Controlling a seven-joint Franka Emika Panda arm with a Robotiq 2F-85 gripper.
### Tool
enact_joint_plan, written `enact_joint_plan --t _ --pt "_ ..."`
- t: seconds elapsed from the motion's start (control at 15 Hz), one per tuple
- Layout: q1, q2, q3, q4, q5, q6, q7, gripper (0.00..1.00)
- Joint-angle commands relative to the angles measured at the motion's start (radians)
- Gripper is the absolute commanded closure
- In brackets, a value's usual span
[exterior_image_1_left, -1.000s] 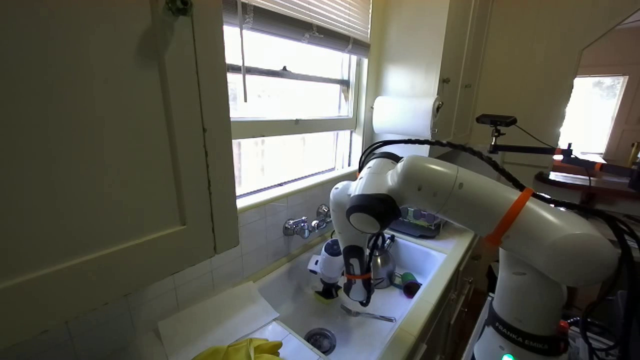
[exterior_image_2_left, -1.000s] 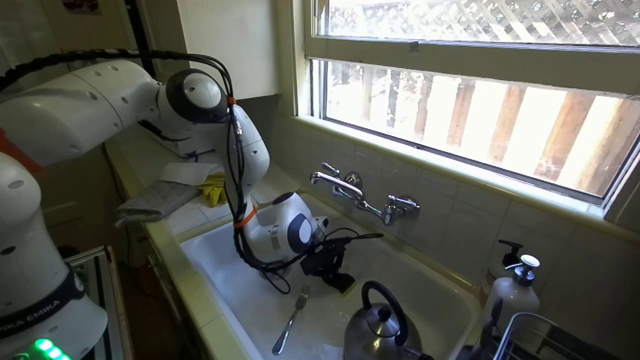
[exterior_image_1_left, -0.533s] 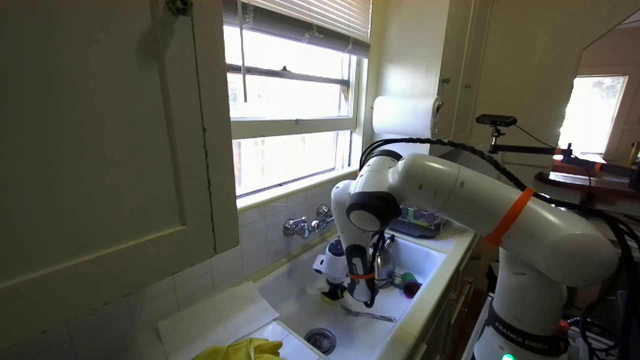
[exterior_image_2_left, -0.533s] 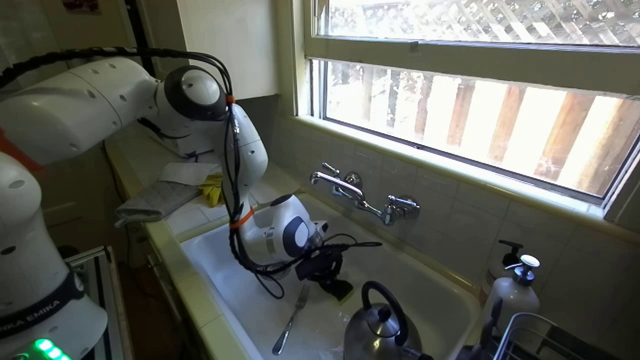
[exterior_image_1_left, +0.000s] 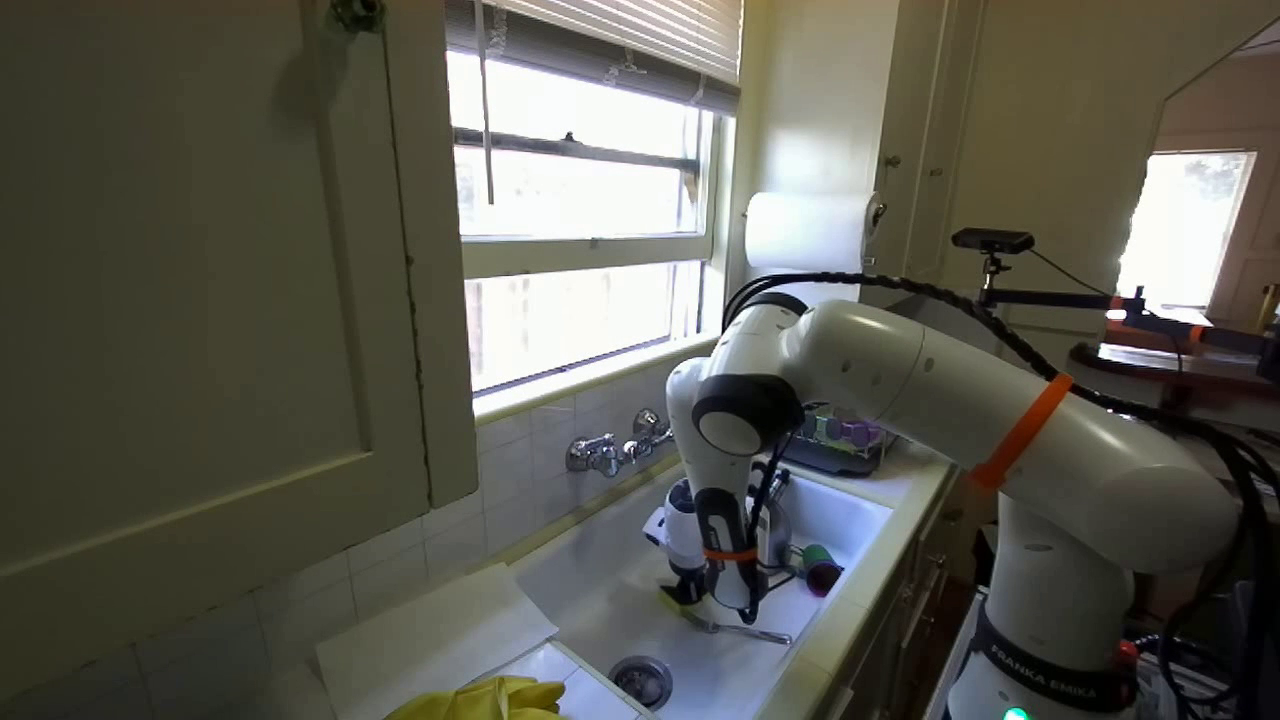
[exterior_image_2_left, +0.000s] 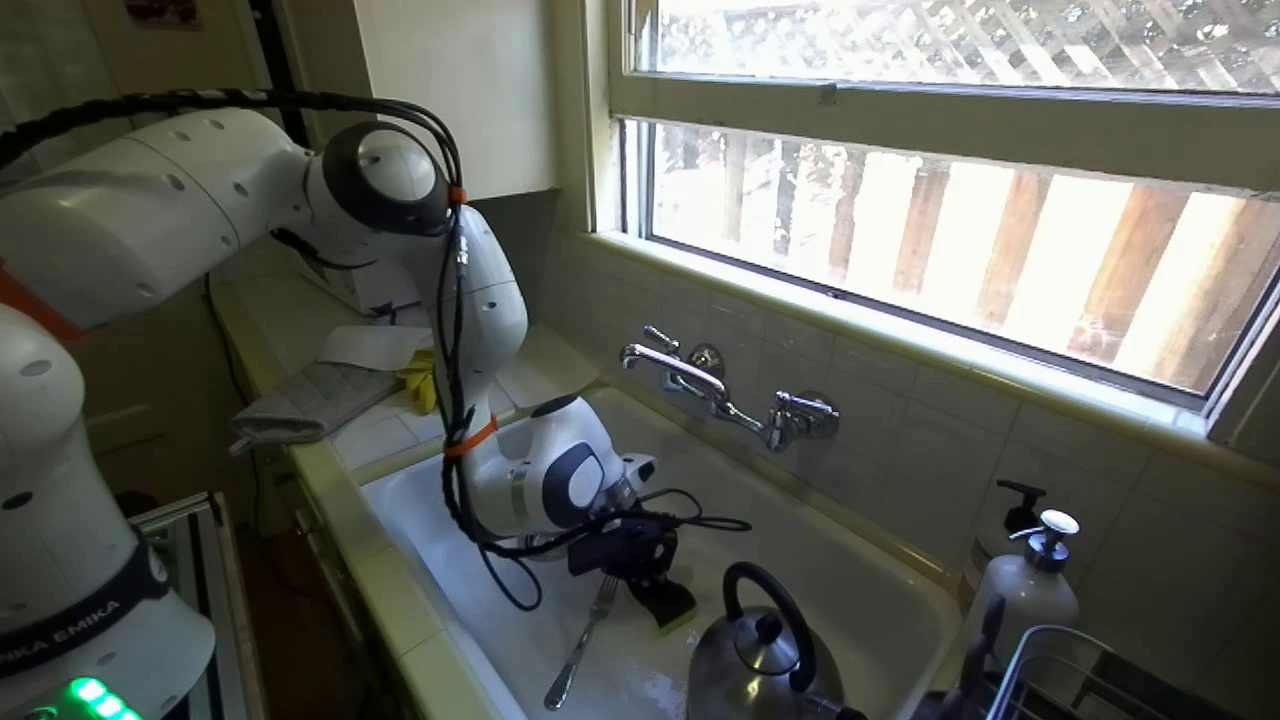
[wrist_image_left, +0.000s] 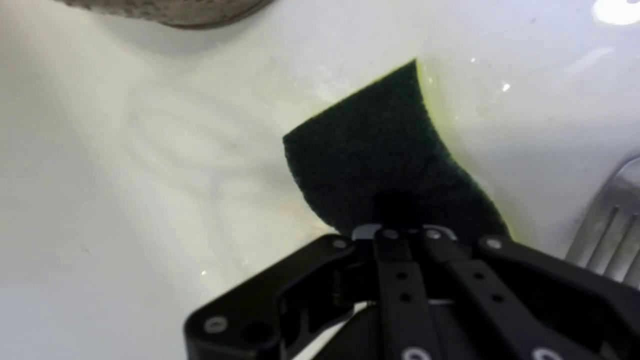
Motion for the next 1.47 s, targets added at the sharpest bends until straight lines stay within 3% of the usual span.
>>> enact_joint_plan --t 0.0,0.2,0.27,0.33,0.4,0.47,1.0,1.4 --pt "0.019 -0.033 0.001 -0.089 0.058 -0.017 0.051 1.0" --pt "-0.012 -0.069 0.025 -0.126 0.082 -0.008 0.079 1.0" --pt "-0.014 -0.073 0.026 -0.135 0.09 -0.001 0.088 0.9" --pt "-0.023 -0.086 0.031 -0.149 0.092 0.005 0.094 0.73" --pt "-0.026 -0.096 0.033 -0.161 0.097 0.002 0.103 0.73" --pt "-0.029 -0.106 0.033 -0.173 0.102 0.007 0.108 0.6" --pt "-0.046 -0.236 0.041 -0.297 0.174 0.021 0.173 0.01" --pt "-0.147 -0.374 0.103 -0.356 0.182 -0.006 0.192 0.0"
